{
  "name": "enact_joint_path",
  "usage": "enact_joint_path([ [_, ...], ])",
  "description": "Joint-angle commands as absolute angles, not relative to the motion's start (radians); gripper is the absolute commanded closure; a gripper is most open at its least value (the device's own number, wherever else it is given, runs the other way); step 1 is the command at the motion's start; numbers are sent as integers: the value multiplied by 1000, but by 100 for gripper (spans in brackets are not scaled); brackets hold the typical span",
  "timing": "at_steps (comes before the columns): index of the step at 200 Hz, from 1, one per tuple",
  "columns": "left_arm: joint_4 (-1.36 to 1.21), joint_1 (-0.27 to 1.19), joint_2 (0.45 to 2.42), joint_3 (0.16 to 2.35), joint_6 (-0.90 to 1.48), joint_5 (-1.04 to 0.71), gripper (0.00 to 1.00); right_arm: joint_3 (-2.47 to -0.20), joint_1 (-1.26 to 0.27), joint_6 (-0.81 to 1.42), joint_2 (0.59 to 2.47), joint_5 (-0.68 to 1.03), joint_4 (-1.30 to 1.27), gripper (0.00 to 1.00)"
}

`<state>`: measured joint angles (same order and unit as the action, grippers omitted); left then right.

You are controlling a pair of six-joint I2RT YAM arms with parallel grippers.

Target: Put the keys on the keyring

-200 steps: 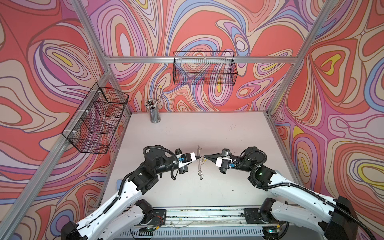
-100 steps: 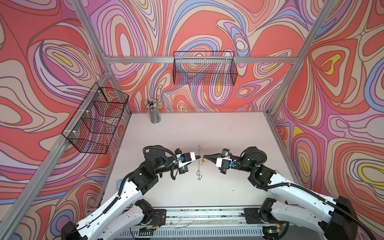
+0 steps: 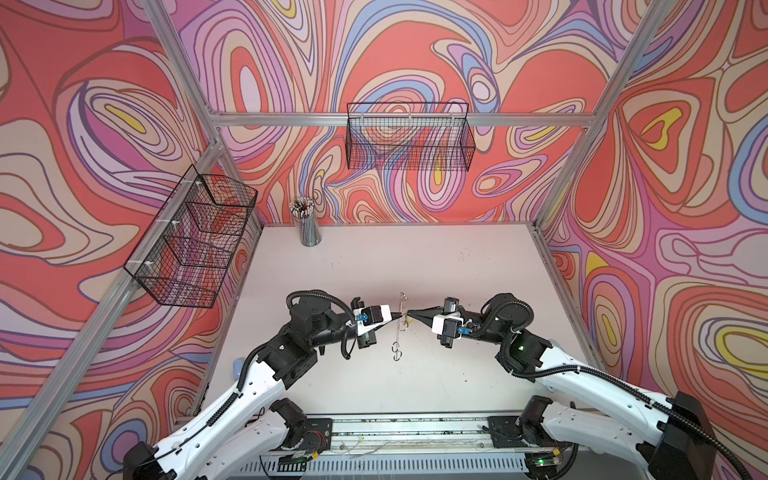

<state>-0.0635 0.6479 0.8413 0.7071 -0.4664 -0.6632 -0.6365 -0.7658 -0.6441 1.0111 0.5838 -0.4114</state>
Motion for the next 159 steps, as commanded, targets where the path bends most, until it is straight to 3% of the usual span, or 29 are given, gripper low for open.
enact_joint_path([
  [1,-85,646,838,746,-457,-688,100,-634,-771,-658,1018,584,-414,100],
  [159,-102,644,830,733,-451,-634,100,-624,-772,-663,1002,584,-414,100],
])
